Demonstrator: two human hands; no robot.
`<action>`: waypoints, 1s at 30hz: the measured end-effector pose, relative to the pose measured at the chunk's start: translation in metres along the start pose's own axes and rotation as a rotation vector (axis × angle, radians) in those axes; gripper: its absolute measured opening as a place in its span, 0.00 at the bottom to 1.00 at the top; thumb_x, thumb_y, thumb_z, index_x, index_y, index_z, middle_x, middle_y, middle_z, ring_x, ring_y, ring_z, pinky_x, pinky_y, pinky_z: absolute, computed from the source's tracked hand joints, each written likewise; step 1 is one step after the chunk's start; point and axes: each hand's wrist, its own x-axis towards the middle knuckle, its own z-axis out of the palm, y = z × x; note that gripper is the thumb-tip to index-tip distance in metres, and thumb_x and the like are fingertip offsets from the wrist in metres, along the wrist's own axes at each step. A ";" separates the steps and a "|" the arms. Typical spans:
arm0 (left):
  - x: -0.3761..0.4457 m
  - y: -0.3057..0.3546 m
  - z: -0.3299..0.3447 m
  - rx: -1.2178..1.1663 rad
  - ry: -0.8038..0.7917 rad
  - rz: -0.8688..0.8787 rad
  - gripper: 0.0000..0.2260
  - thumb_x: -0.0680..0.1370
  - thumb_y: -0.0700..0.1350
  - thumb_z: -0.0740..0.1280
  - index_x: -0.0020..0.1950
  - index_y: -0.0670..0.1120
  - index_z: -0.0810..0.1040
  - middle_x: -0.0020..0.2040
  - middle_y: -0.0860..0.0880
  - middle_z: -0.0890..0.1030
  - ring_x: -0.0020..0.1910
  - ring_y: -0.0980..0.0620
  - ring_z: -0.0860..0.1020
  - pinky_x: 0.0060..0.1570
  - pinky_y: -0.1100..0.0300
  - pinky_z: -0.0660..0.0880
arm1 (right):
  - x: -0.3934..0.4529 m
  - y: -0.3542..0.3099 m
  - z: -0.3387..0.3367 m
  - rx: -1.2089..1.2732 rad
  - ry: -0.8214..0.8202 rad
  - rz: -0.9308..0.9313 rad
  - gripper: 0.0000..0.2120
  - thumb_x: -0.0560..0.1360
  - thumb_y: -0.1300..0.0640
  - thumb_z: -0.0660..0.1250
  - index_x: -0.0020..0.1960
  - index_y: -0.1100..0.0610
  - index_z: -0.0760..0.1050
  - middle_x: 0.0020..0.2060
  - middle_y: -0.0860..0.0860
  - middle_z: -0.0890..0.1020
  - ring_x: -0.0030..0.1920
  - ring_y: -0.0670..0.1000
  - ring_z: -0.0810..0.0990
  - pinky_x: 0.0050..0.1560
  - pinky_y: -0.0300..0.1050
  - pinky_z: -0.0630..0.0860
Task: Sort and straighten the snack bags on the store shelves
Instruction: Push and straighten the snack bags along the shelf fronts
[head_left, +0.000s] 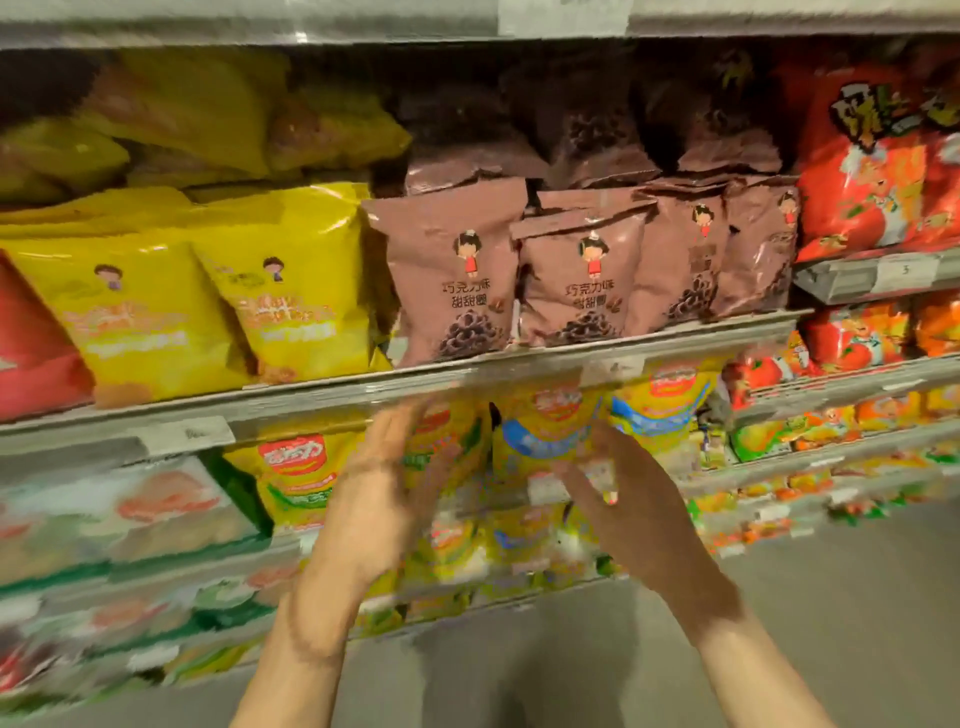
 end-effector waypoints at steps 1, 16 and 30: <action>-0.005 -0.008 -0.012 -0.017 -0.014 -0.023 0.20 0.81 0.54 0.66 0.73 0.52 0.73 0.62 0.56 0.78 0.60 0.55 0.78 0.59 0.54 0.76 | -0.006 -0.012 0.009 0.015 0.004 0.025 0.32 0.76 0.35 0.68 0.71 0.55 0.74 0.59 0.51 0.83 0.61 0.50 0.78 0.57 0.34 0.66; 0.029 -0.038 -0.097 0.270 0.237 0.155 0.20 0.80 0.46 0.68 0.71 0.43 0.75 0.70 0.40 0.74 0.69 0.39 0.72 0.66 0.43 0.72 | 0.057 -0.121 0.049 -0.083 0.287 -0.236 0.27 0.77 0.44 0.67 0.70 0.59 0.74 0.67 0.58 0.76 0.68 0.60 0.74 0.68 0.51 0.70; 0.111 -0.038 -0.079 0.778 0.279 0.189 0.28 0.86 0.56 0.52 0.84 0.49 0.52 0.84 0.40 0.47 0.83 0.40 0.45 0.80 0.39 0.47 | 0.144 -0.140 0.052 -0.527 0.351 -0.374 0.40 0.79 0.36 0.57 0.84 0.52 0.47 0.83 0.61 0.46 0.83 0.61 0.44 0.80 0.65 0.44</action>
